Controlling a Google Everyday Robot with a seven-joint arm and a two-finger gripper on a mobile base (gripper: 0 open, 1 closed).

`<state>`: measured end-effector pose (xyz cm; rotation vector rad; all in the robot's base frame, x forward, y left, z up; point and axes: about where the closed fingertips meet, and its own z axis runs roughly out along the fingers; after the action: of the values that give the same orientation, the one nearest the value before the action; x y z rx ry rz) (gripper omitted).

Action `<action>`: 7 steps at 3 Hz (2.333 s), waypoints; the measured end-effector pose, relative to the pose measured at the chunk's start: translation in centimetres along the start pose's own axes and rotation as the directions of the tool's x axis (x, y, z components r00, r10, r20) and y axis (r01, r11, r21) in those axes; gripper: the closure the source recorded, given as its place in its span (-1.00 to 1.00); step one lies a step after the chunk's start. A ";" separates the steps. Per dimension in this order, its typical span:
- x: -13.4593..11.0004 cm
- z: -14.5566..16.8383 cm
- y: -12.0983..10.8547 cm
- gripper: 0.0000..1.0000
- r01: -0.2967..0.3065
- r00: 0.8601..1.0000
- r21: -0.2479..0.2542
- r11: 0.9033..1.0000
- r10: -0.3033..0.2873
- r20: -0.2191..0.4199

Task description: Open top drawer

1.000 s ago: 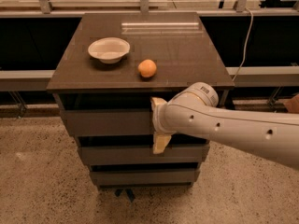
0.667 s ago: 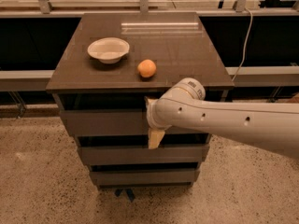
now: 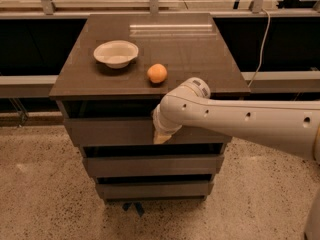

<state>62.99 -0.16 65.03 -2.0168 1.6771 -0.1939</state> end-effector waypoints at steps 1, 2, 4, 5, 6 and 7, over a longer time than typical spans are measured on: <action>-0.2 0.0 1.0 0.06 0.013 1.000 -0.033 0.999 -0.013 0.011; -0.9 -2.5 3.2 -0.17 0.041 0.999 -0.057 0.998 -0.039 0.037; -1.8 -8.2 7.8 -0.54 0.064 0.996 -0.104 0.993 -0.057 0.071; -2.9 -15.2 11.7 -0.88 0.089 0.993 -0.123 0.988 -0.078 0.093; -3.1 -16.5 12.0 -1.00 0.066 0.992 -0.116 0.991 -0.052 0.113; -2.7 -16.0 11.8 -1.00 0.067 0.991 -0.136 0.988 -0.050 0.128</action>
Offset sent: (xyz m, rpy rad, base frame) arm -0.1061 -0.0172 0.0456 0.0215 0.0641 0.1339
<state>45.30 -3.45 73.92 -2.1356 1.5945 0.0298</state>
